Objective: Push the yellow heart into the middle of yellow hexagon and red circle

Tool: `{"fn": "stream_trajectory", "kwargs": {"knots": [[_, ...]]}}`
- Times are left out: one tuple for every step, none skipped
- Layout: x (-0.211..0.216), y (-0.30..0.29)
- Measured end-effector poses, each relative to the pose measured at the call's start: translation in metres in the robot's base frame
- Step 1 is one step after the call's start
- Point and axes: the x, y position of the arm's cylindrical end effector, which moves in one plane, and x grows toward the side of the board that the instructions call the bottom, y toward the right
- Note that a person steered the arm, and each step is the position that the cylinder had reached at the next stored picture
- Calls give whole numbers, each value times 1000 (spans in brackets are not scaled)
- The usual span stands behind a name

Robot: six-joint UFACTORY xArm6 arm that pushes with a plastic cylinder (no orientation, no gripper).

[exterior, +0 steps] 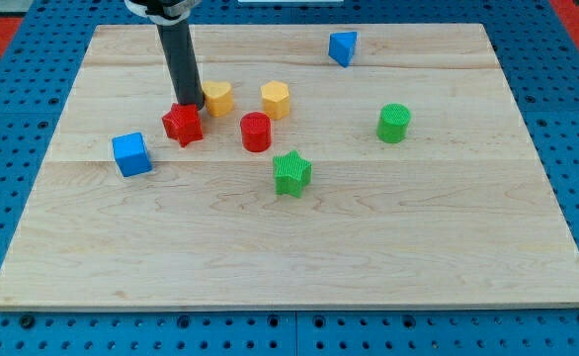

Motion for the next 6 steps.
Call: {"fn": "stream_trajectory", "kwargs": {"knots": [[-21, -2], [-30, 2], [-26, 4], [-17, 11], [-15, 35], [-15, 63]]}}
